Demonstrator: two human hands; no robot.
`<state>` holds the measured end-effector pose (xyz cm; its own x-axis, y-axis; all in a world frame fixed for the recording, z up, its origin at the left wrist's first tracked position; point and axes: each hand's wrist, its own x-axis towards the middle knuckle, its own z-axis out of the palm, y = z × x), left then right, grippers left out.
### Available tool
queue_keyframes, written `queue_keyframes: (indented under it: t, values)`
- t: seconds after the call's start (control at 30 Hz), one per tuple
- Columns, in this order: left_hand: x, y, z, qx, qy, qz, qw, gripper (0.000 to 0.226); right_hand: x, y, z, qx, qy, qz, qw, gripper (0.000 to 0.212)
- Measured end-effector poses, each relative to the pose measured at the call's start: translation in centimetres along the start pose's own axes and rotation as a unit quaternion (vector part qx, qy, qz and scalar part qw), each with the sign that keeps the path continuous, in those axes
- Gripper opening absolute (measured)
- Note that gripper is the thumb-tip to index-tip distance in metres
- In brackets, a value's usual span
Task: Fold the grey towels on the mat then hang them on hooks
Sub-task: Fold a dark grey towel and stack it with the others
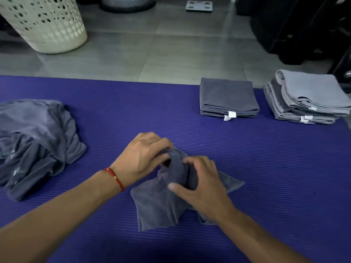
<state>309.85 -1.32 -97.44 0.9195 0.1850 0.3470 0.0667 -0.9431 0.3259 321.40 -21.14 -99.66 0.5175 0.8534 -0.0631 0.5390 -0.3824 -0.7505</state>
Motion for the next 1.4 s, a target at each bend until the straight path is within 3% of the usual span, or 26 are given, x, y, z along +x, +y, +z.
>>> queue_keyframes:
  t: [0.07, 0.17, 0.27, 0.37, 0.5, 0.6, 0.7, 0.77, 0.83, 0.87, 0.93, 0.97, 1.03, 1.1, 1.13, 1.23, 1.4]
  values:
    - [1.3, 1.5, -1.0, -0.054, 0.007, -0.018, 0.998, 0.021, 0.4, -0.8, -0.1, -0.003, -0.005, 0.010, 1.000, 0.066]
    - [2.7, 2.7, -2.0, -0.100, 0.032, -0.057, 0.993, 0.023, 1.5, -1.0, -1.5, 0.065, 0.002, 0.042, 0.997, 0.030]
    - [3.5, 3.0, -3.3, -0.144, 0.023, -0.101, 0.984, 0.022, 2.6, 0.0, -3.6, 0.016, 0.021, 0.040, 0.999, 0.017]
    - [4.5, 2.7, -4.7, -0.146, 0.035, -0.129, 0.980, 0.023, 3.5, 1.3, -5.3, -0.067, 0.011, 0.045, 0.997, 0.016]
    - [5.4, 0.4, -5.7, -0.148, 0.093, -0.224, 0.959, 0.016, 5.1, 2.9, -8.3, -0.145, -0.014, 0.074, 0.987, 0.024]
    - [4.2, -1.3, -5.8, -0.147, 0.131, -0.287, 0.937, 0.019, 6.4, 3.5, -12.4, -0.266, -0.001, 0.099, 0.959, 0.021]
    - [2.2, 0.0, -6.3, -0.197, 0.166, -0.313, 0.914, 0.022, 8.5, 3.5, -16.4, -0.347, 0.097, 0.045, 0.932, 0.029]
    - [0.9, 2.9, -5.8, -0.258, 0.110, -0.283, 0.917, 0.019, 9.9, 3.0, -17.5, -0.318, 0.134, 0.006, 0.938, 0.029]
    - [-0.6, 6.8, -4.2, -0.332, -0.043, -0.232, 0.914, 0.012, 10.8, 2.9, -16.9, -0.251, 0.102, -0.014, 0.963, 0.030]
    - [-1.3, 8.8, -3.5, -0.384, -0.144, -0.204, 0.889, 0.010, 11.0, 3.3, -16.2, -0.241, 0.070, -0.017, 0.968, 0.032]
    - [-2.0, 11.5, -2.4, -0.439, -0.317, -0.146, 0.828, 0.028, 10.4, 4.6, -14.5, -0.276, -0.010, 0.017, 0.961, 0.048]
    - [-2.0, 11.7, -1.8, -0.415, -0.360, -0.107, 0.829, 0.033, 9.7, 5.7, -13.7, -0.286, -0.053, 0.063, 0.955, 0.064]
    - [-0.9, 10.8, -1.0, -0.307, -0.340, -0.057, 0.887, 0.029, 7.7, 8.3, -12.7, -0.254, -0.095, 0.161, 0.949, 0.074]
    - [0.8, 8.8, -0.1, -0.190, -0.261, -0.062, 0.944, 0.024, 4.6, 9.9, -12.2, -0.195, -0.084, 0.219, 0.952, 0.046]
    - [1.9, 7.7, 0.4, -0.160, -0.234, -0.071, 0.956, 0.024, 2.8, 10.2, -11.9, -0.179, -0.078, 0.239, 0.951, 0.031]
    - [6.0, 5.3, 3.2, -0.115, -0.215, -0.052, 0.969, 0.024, -2.5, 9.8, -10.6, -0.154, -0.089, 0.280, 0.944, 0.031]
    - [14.0, 3.7, 11.9, -0.041, -0.268, -0.010, 0.963, 0.033, -10.2, 9.4, -5.4, -0.102, -0.128, 0.345, 0.924, 0.040]
